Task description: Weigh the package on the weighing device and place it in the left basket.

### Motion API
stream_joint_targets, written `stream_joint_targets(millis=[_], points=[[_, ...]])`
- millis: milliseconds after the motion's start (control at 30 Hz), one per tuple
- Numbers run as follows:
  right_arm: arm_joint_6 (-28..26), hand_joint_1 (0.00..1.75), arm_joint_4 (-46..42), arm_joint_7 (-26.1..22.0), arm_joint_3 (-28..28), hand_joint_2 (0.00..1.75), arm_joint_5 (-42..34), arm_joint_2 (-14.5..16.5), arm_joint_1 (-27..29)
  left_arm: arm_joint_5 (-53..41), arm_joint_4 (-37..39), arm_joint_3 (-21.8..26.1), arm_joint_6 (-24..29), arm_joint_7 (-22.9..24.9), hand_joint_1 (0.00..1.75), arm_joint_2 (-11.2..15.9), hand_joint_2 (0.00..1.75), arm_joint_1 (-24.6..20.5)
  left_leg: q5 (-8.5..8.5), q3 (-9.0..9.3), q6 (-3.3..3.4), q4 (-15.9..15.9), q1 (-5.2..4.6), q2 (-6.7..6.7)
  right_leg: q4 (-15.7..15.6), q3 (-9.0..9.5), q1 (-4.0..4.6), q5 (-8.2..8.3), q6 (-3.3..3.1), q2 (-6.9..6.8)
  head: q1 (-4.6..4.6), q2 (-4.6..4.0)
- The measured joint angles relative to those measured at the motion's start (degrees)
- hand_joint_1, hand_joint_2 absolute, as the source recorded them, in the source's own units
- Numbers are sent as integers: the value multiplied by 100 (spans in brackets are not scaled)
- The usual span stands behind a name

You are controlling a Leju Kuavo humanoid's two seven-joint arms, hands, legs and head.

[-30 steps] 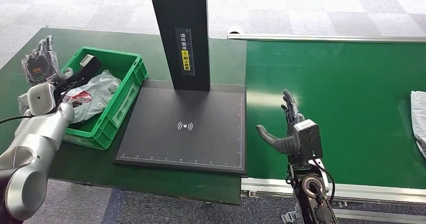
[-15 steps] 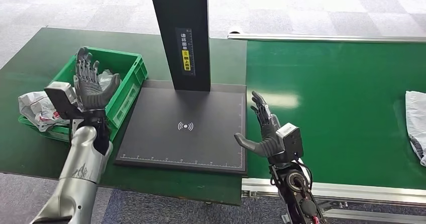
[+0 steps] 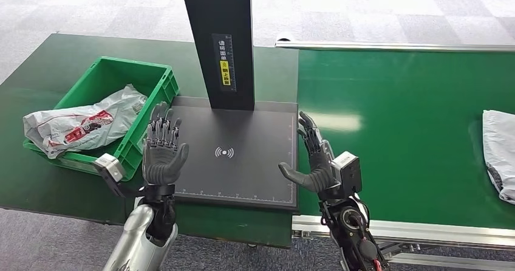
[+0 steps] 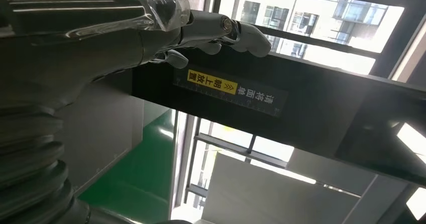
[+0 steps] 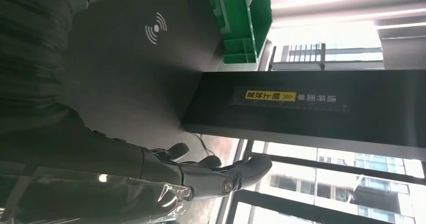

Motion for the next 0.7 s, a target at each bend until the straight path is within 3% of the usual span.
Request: stream_joint_targets(millis=[700], points=[[-52,0,110,-117,19,175,-367,-124,61,-1002,-408,140,333,59,0,-26,175,749,-1,-1,0,0,0,-1,0,1,0,0,0,0,1,0]])
